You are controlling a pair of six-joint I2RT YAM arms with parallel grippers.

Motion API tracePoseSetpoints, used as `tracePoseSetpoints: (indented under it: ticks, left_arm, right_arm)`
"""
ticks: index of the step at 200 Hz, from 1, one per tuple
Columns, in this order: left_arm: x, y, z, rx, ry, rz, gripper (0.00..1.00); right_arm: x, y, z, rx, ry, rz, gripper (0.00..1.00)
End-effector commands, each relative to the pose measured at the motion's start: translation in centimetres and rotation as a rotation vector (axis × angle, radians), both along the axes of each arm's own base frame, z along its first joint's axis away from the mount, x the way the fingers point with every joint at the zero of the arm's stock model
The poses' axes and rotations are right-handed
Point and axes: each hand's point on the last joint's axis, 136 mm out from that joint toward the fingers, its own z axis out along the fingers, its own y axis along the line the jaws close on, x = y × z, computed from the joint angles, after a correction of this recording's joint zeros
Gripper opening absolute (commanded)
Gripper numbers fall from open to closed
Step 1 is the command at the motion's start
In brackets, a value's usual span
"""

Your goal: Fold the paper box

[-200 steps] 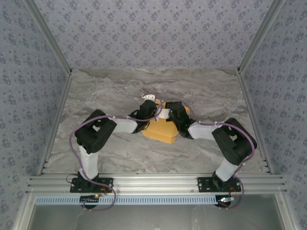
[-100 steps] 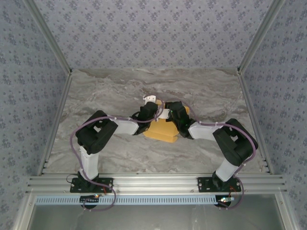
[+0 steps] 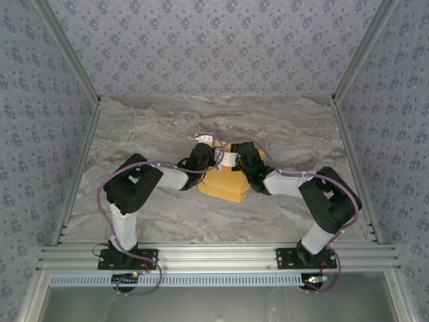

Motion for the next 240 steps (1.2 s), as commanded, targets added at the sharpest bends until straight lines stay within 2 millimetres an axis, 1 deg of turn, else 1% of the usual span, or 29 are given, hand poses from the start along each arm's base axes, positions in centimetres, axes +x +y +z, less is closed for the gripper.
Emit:
tracePoseSetpoints:
  ticks: [1, 38, 60, 79, 87, 100, 125, 146, 193, 222, 240]
  left_arm:
    - [0.6, 1.2, 2.1, -0.040, -0.041, -0.008, 0.43]
    - [-0.8, 1.2, 1.7, -0.043, -0.014, -0.072, 0.48]
    - [-1.5, 1.2, 1.0, -0.034, 0.004, -0.107, 0.51]
    - [-2.0, 1.2, 0.8, -0.037, 0.010, -0.130, 0.53]
    - [-2.1, 1.0, 1.0, -0.041, 0.009, -0.143, 0.57]
    - [-2.4, 0.9, 0.9, -0.040, 0.011, -0.160, 0.59]
    - [-2.9, 0.8, 0.9, -0.047, 0.009, -0.182, 0.62]
    - [-3.0, 0.9, 0.5, -0.032, 0.016, -0.191, 0.63]
    - [-1.5, 1.1, -0.5, -0.006, 0.049, -0.158, 0.57]
    - [-0.9, 0.6, -0.5, -0.015, 0.049, -0.160, 0.49]
    - [-0.6, 0.3, -0.4, -0.018, 0.046, -0.165, 0.43]
  right_arm:
    - [-0.7, -0.3, -1.0, -0.017, 0.060, -0.003, 0.00]
    - [-0.7, -0.2, -1.1, -0.021, 0.063, -0.005, 0.00]
    - [-0.6, -0.2, -1.1, -0.022, 0.064, -0.005, 0.00]
    - [-0.6, -0.2, -0.9, -0.019, 0.062, -0.006, 0.00]
    - [-0.6, -0.2, -1.0, -0.020, 0.063, -0.006, 0.00]
    - [-0.5, -0.2, -1.0, -0.020, 0.064, -0.008, 0.00]
    - [-0.4, -0.2, -0.9, -0.020, 0.062, -0.009, 0.00]
    - [-0.5, -0.2, -0.9, -0.021, 0.065, -0.008, 0.00]
    - [-0.5, -0.2, -0.9, -0.021, 0.064, -0.008, 0.00]
    - [-0.5, -0.2, -0.9, -0.022, 0.067, -0.008, 0.00]
    - [-0.5, -0.1, -1.0, -0.022, 0.067, -0.008, 0.00]
